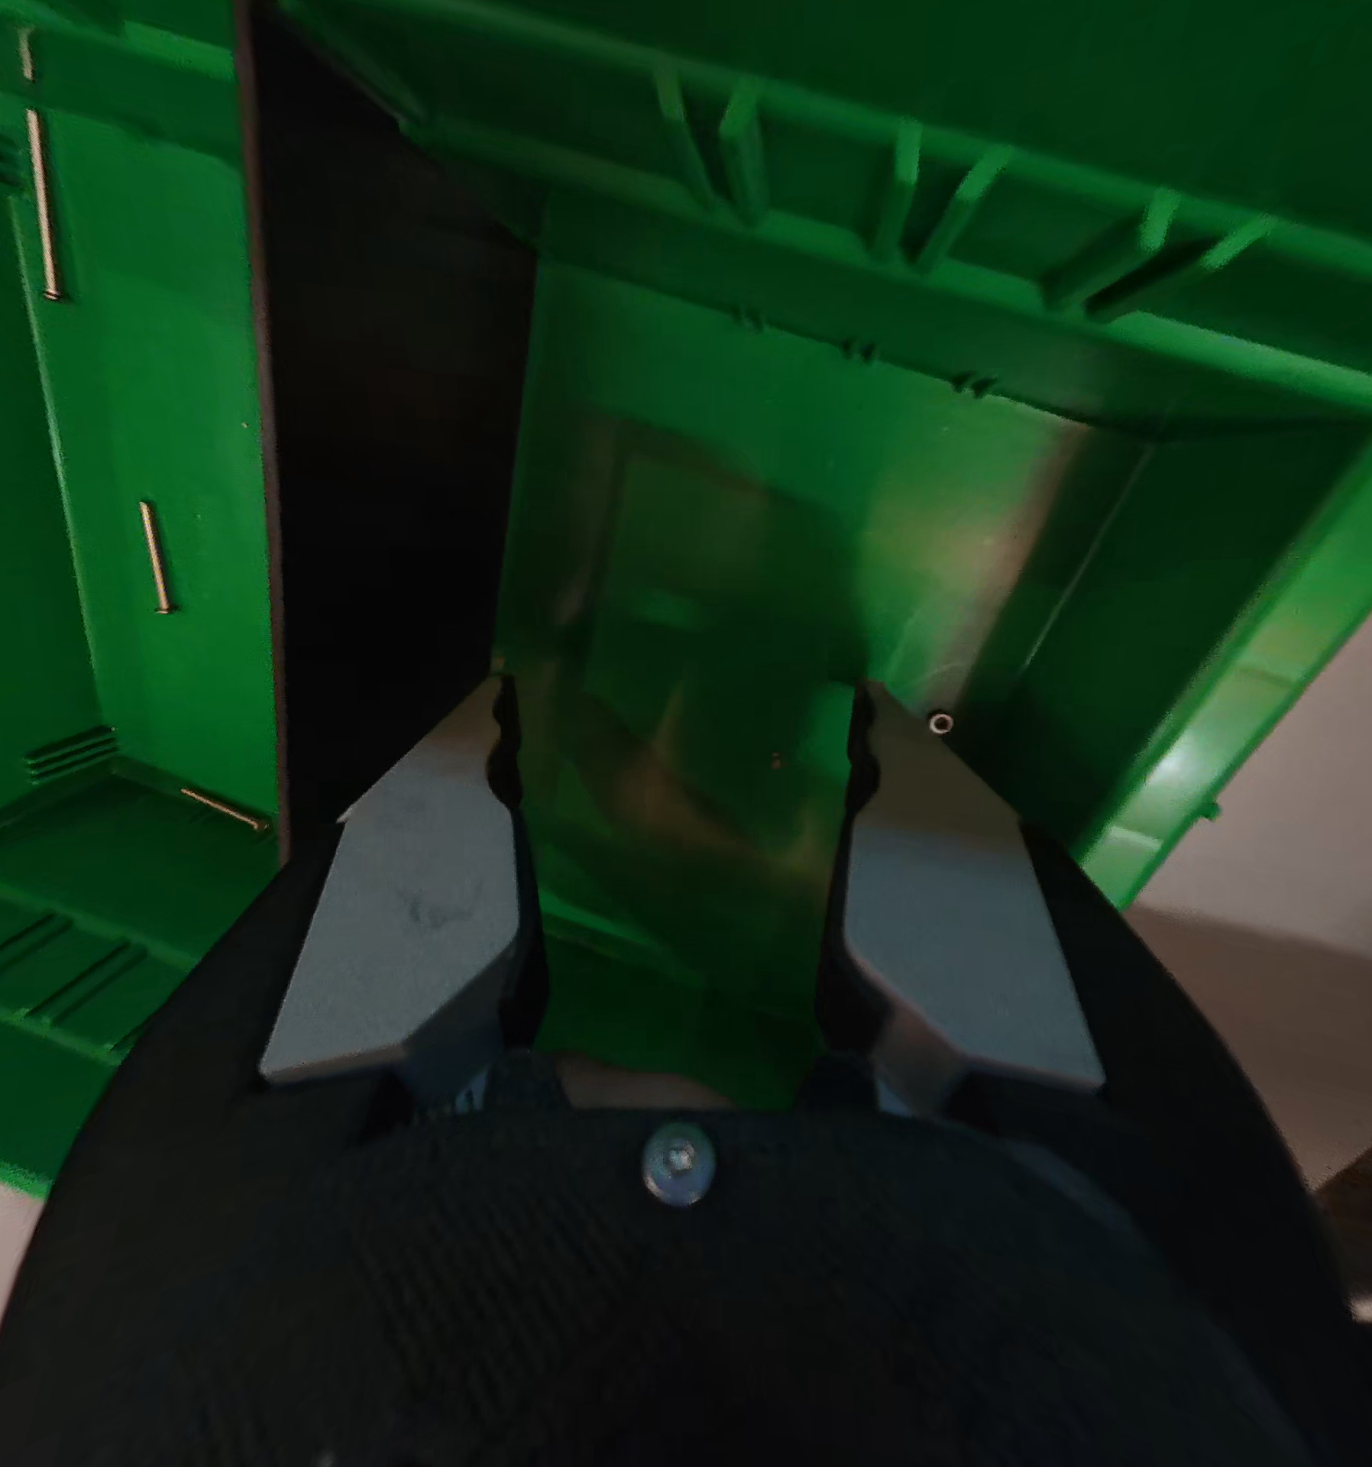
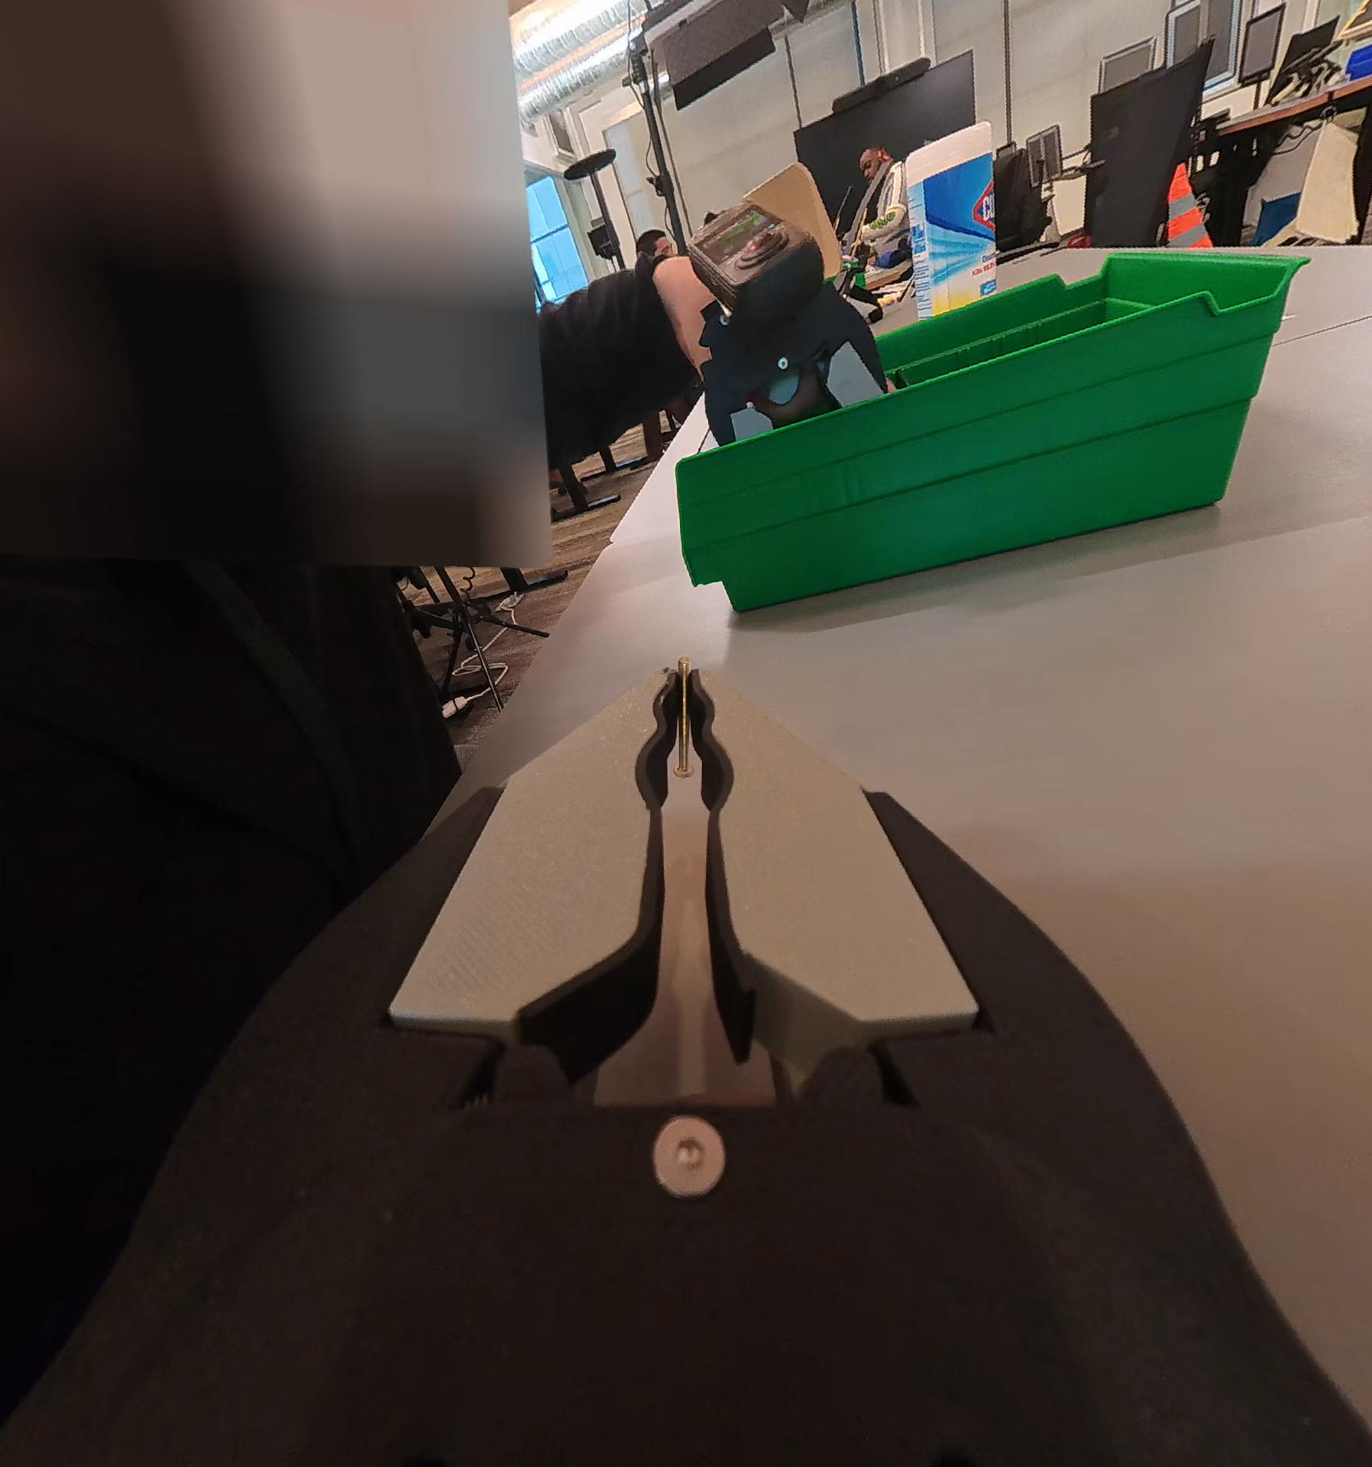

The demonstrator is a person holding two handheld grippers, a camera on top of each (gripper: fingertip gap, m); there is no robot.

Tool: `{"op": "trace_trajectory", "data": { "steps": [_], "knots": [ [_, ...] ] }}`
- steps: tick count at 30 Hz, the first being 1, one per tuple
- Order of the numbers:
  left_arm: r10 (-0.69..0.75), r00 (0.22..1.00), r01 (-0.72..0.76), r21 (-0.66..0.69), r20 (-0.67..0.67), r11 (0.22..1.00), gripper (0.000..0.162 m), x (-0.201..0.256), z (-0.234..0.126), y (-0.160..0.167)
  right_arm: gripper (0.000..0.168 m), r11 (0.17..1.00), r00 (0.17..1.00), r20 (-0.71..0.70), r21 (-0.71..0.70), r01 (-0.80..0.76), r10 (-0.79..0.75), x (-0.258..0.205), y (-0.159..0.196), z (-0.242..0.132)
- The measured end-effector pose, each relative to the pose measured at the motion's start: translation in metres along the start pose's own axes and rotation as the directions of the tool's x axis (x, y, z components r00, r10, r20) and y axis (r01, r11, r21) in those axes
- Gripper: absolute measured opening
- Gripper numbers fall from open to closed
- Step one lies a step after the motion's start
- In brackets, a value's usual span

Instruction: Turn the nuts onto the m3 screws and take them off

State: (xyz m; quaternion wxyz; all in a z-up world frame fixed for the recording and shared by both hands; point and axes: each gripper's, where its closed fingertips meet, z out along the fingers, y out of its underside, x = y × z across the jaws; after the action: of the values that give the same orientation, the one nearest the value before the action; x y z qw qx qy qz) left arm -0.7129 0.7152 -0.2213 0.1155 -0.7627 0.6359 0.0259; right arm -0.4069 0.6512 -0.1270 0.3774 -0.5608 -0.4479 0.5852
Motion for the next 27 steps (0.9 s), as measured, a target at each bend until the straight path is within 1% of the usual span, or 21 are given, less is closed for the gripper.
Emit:
{"op": "trace_trajectory", "data": {
  "steps": [3, 6, 8, 9, 10, 12, 14, 15, 19, 24, 27],
  "knots": [
    [-0.031, 0.999, 0.031, 0.051, 0.012, 0.998, 0.083, -0.003, -0.011, -0.003, 0.0, 1.0, 1.0, 0.0, 0.001, -0.002, 0.002, 0.0, 0.0, 0.0],
    [-0.056, 0.997, 0.051, 0.068, 0.062, 0.996, 0.082, -0.009, -0.025, 0.003, 0.0, 1.0, 1.0, 0.002, -0.001, 0.0, 0.0, -0.001, 0.0, 0.0],
    [-0.084, 0.994, 0.077, 0.095, 0.072, 0.992, 0.076, -0.008, -0.033, 0.006, 0.0, 1.0, 1.0, 0.003, -0.002, 0.002, -0.002, -0.001, 0.0, 0.0],
    [-0.093, 0.994, 0.086, 0.108, 0.06, 0.99, 0.068, -0.004, -0.034, 0.006, 0.0, 1.0, 1.0, 0.003, -0.002, 0.002, -0.002, -0.001, 0.0, 0.0],
    [-0.098, 0.994, 0.092, 0.11, 0.049, 0.99, 0.065, 0.001, -0.034, 0.007, 0.0, 1.0, 1.0, 0.005, -0.002, 0.002, -0.002, -0.002, 0.0, 0.0],
    [-0.103, 0.993, 0.099, 0.079, 0.053, 0.992, 0.068, 0.006, -0.031, 0.013, 0.0, 1.0, 1.0, 0.009, -0.001, -0.001, 0.001, -0.002, 0.001, 0.0],
    [-0.105, 0.992, 0.101, 0.053, 0.065, 0.993, 0.067, 0.009, -0.031, 0.017, 0.0, 1.0, 1.0, 0.01, -0.001, -0.003, 0.003, -0.002, 0.001, 0.001],
    [-0.112, 0.992, 0.109, 0.055, 0.057, 0.993, 0.065, 0.01, -0.032, 0.017, 0.0, 1.0, 1.0, 0.01, -0.002, -0.002, 0.002, -0.002, 0.001, 0.001],
    [-0.124, 0.992, 0.123, 0.043, 0.03, 0.992, 0.048, 0.014, -0.031, 0.018, 0.0, 1.0, 1.0, 0.012, -0.005, 0.0, 0.0, -0.003, 0.001, 0.002],
    [-0.124, 0.992, 0.124, -0.006, -0.022, 0.992, 0.045, 0.024, -0.016, 0.02, 0.0, 1.0, 1.0, 0.015, -0.003, -0.002, 0.002, -0.004, 0.001, 0.001],
    [-0.127, 0.991, 0.126, -0.022, -0.032, 0.992, 0.038, 0.026, -0.011, 0.021, 0.0, 1.0, 1.0, 0.015, -0.003, -0.002, 0.002, -0.003, 0.001, 0.001]
  ]
}}
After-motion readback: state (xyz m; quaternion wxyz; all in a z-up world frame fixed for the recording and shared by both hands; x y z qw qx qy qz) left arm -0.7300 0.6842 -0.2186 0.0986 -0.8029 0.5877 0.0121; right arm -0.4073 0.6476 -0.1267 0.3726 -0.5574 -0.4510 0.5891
